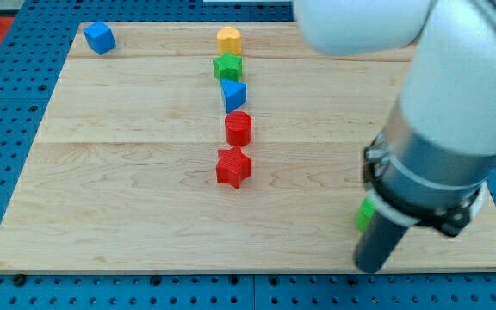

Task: Push the red star into the green circle

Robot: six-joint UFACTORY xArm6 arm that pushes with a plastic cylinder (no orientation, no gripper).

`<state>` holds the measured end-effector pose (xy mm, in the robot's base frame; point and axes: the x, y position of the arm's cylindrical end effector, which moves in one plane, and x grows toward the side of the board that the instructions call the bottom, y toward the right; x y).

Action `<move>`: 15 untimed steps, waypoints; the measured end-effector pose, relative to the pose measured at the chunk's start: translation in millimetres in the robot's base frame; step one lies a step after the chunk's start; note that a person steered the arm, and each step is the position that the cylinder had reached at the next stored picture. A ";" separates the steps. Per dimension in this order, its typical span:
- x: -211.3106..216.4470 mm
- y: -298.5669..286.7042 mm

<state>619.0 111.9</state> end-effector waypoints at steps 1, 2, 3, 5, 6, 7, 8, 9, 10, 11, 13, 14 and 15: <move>-1.9 -97.5; -51.6 -142.9; -98.0 -167.3; -134.7 -136.1; -134.7 -102.5; -135.8 -76.9; -126.2 -51.4; -99.5 -39.3; -105.0 -67.6; -131.6 -73.4; -109.4 -3.3; -96.3 4.8; -99.6 -44.8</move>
<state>519.4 67.1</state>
